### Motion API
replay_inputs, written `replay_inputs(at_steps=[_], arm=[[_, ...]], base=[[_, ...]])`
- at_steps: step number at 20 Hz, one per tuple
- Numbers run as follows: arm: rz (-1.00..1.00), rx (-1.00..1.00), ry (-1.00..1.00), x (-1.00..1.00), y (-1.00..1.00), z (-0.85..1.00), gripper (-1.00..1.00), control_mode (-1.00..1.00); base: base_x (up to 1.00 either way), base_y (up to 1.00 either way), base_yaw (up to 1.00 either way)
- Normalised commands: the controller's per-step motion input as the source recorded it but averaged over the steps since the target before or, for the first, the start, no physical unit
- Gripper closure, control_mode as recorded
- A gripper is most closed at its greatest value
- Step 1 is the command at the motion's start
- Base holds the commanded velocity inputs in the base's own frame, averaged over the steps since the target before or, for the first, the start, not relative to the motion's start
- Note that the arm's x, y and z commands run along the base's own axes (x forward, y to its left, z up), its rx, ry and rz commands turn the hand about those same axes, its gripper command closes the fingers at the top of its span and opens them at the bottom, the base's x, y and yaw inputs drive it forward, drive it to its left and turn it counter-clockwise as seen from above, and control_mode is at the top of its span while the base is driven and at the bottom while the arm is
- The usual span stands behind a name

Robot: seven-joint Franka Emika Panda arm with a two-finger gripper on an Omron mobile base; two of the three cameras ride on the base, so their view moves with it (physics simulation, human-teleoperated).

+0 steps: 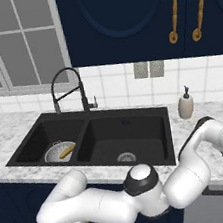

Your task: Put the colander in the sink, put the banana, tangerine in the colander, and turn on the sink faucet and pour water over the colander.

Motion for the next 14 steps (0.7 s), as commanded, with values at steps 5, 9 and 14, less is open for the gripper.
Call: replay_inputs(at_steps=[5,9,14], arm=[[0.01,-0.08,-0.06,0.18,-0.16,-0.36,-1.00,-1.00],[0.00,0.00,0.00,0.01,0.00,-0.04,1.00,-1.00],[0.00,0.00,-0.01,-0.02,0.28,0.01,1.00,-1.00]], base=[[0.00,0.00,0.00],[0.00,0.00,0.00],[0.00,0.00,0.00]])
